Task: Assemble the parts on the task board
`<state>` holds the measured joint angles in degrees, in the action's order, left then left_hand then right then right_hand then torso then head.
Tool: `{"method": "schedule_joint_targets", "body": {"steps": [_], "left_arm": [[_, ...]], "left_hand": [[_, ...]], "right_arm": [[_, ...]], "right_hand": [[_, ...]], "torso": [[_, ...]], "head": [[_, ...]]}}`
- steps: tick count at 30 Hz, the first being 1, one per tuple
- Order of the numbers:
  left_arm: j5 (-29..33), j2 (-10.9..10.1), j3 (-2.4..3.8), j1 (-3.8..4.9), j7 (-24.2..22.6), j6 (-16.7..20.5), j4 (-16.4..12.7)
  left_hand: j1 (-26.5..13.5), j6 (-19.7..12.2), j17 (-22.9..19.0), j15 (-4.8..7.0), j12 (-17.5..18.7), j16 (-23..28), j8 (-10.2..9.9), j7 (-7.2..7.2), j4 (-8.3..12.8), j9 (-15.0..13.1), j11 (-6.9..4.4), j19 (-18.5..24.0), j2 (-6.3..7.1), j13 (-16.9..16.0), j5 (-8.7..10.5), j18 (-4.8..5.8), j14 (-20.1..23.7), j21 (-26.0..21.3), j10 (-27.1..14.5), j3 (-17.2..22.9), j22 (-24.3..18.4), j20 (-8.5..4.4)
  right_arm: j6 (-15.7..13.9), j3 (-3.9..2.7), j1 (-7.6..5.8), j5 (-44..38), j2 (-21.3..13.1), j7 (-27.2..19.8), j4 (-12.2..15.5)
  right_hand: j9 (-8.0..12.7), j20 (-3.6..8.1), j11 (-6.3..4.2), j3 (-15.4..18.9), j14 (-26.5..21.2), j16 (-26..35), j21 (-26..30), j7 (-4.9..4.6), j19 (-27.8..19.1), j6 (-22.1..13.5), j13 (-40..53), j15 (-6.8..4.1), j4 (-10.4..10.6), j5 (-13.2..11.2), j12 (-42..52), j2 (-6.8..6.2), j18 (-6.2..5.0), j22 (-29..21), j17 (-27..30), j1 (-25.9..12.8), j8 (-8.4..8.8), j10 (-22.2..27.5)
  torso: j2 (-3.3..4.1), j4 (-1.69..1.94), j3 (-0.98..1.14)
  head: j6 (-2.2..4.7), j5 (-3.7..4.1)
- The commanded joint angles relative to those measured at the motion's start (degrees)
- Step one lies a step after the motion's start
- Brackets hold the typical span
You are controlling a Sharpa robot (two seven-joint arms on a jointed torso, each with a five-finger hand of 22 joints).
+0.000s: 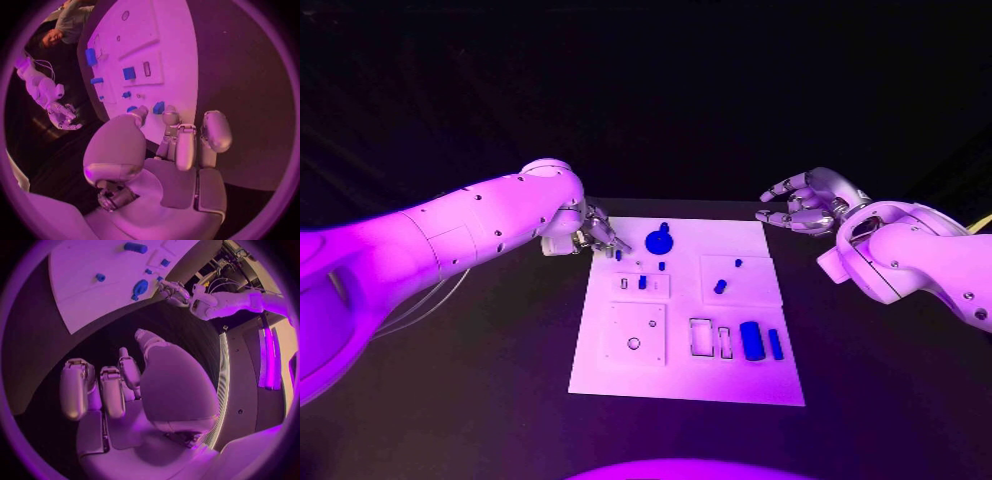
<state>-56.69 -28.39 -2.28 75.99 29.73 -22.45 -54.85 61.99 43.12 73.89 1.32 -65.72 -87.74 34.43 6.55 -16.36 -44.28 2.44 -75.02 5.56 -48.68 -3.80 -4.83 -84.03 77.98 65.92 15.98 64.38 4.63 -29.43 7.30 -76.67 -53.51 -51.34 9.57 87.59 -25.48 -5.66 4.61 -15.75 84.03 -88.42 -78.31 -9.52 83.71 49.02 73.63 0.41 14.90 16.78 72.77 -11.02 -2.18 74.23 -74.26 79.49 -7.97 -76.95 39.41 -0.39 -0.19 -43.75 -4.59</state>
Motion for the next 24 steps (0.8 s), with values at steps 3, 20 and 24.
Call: {"method": "schedule_joint_targets", "body": {"steps": [3, 20, 24], "left_arm": [[0.1, 0.1, 0.00, -0.05, -0.1, 0.3, 0.1], [1.3, -0.1, 0.02, -0.09, -0.2, 1.8, -0.4], [1.7, -0.1, 0.02, -0.09, -0.3, 2.1, -0.5]], "left_hand": [[0.5, 1.2, 11.8, -0.05, -1.0, 0.3, 1.1, -0.10, -0.3, 0.5, -0.20, -0.2, -1.32, -0.3, -0.86, -0.44, -4.3, 0.1, -0.3, -0.9, 0.5, 0.35], [4.3, 2.0, 11.9, 0.74, -1.8, 0.2, 5.1, -1.20, -0.1, -2.1, -1.15, -0.4, -3.94, -1.0, -0.87, -0.38, -4.3, 0.3, 0.4, 0.2, 1.0, -0.29], [5.5, 1.6, 11.8, 0.88, -1.9, 0.3, 5.6, -1.34, 0.1, -2.6, -1.29, -0.4, -4.23, -1.0, -0.86, -0.35, -4.3, 0.4, 0.5, 0.9, 1.1, -0.41]], "right_arm": [[0.1, -0.01, 0.02, -0.1, 0.1, -0.1, 0.0], [0.3, -0.01, 0.02, -0.1, 0.2, -0.1, -0.1], [0.3, -0.01, 0.02, -0.1, 0.2, 0.0, -0.1]], "right_hand": [[0.5, -0.48, 0.01, 0.0, 4.7, 0.9, 0.8, -0.09, 0.8, 0.0, -0.3, -0.14, 1.2, 0.9, -0.3, -0.81, -0.71, 8.3, -10.9, 0.0, -0.57, 1.2], [0.5, -0.46, -0.01, -0.2, 4.7, 0.9, 0.8, -0.07, 0.8, 0.0, -0.2, -0.15, 1.2, 1.0, -0.2, -0.81, -0.70, 8.4, -10.9, 0.0, -0.61, 1.1], [0.5, -0.46, -0.01, -0.2, 4.7, 0.9, 0.9, -0.07, 0.8, 0.1, -0.2, -0.16, 1.2, 1.0, -0.1, -0.79, -0.71, 8.3, -10.9, 0.0, -0.65, 1.1]], "torso": [[-0.03, 0.02, 0.01], [-0.07, -0.02, 0.05], [-0.06, 0.03, 0.03]], "head": [[-0.14, 0.08], [-0.38, 0.01], [-0.43, 0.04]]}}
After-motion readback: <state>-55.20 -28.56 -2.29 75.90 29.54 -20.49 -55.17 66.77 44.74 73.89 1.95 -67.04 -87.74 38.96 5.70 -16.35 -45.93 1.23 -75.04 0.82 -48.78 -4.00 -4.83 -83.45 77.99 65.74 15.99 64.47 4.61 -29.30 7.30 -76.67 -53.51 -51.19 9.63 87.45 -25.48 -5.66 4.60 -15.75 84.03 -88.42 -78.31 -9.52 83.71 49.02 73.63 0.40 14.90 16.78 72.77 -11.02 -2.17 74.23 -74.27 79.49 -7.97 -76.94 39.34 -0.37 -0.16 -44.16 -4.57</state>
